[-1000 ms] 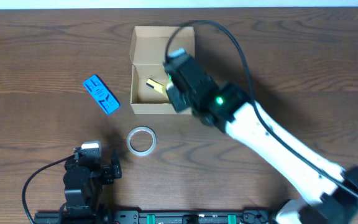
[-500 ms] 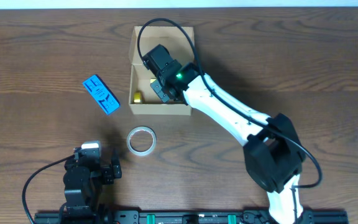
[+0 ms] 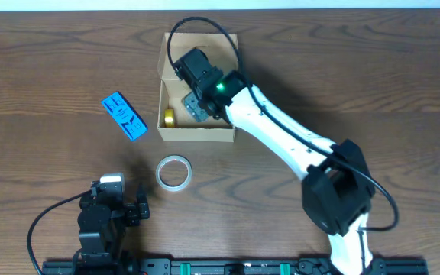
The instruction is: Pack container
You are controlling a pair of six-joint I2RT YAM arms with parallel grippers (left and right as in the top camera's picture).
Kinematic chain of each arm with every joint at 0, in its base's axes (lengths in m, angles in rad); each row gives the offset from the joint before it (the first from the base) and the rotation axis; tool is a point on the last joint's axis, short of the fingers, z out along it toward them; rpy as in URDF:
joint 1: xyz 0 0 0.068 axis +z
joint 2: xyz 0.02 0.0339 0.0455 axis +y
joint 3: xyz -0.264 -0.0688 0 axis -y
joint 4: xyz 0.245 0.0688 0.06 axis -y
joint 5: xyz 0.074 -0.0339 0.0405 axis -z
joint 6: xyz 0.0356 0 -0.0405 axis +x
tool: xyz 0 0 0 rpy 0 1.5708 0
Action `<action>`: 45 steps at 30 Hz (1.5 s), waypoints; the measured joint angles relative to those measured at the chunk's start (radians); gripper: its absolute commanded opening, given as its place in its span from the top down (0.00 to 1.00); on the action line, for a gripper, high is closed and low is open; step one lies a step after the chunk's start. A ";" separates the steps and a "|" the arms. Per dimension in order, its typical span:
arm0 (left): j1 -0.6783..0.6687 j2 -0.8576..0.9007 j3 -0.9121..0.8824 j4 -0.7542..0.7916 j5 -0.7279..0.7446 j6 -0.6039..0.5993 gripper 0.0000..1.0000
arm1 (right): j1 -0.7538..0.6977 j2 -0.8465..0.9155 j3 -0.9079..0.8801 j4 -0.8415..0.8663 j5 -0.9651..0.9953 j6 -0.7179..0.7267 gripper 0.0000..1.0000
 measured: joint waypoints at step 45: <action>0.000 0.000 0.000 0.016 0.015 -0.031 0.05 | -0.171 -1.770 -1.336 0.068 -0.136 0.246 0.01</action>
